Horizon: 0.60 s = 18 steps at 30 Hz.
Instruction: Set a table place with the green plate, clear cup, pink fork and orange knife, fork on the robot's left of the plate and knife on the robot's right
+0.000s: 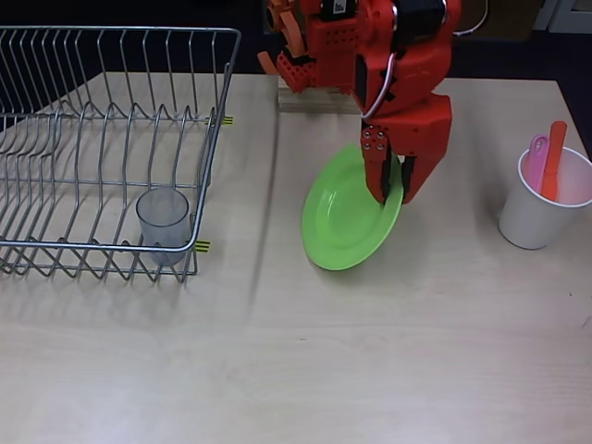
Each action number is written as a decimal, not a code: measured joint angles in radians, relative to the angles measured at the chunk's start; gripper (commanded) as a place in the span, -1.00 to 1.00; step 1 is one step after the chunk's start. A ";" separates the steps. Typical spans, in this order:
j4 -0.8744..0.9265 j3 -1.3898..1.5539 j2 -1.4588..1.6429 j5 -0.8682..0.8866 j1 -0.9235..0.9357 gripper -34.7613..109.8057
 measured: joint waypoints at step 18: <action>-0.101 -0.106 -0.250 0.173 -0.124 -0.22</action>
